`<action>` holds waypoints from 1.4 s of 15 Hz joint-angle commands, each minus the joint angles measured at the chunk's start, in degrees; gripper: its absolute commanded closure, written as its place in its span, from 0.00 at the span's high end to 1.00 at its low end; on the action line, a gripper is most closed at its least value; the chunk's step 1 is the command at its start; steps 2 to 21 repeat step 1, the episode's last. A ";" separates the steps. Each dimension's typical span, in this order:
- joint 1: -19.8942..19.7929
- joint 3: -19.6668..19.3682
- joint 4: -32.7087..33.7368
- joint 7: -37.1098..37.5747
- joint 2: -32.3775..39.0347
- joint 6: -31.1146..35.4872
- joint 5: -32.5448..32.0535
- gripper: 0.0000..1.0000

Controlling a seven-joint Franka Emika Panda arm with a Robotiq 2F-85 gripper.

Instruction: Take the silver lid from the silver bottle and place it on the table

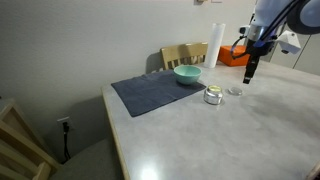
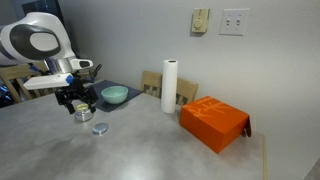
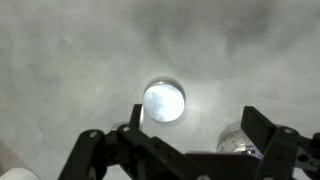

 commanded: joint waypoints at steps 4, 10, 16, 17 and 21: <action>-0.41 0.32 -0.14 0.02 -0.20 -0.20 -0.07 1.00; -0.41 0.32 -0.14 0.02 -0.20 -0.20 -0.07 1.00; -0.41 0.32 -0.14 0.02 -0.20 -0.20 -0.07 1.00; -0.41 0.32 -0.14 0.02 -0.20 -0.20 -0.07 1.00; -0.41 0.32 -0.14 0.02 -0.20 -0.20 -0.07 1.00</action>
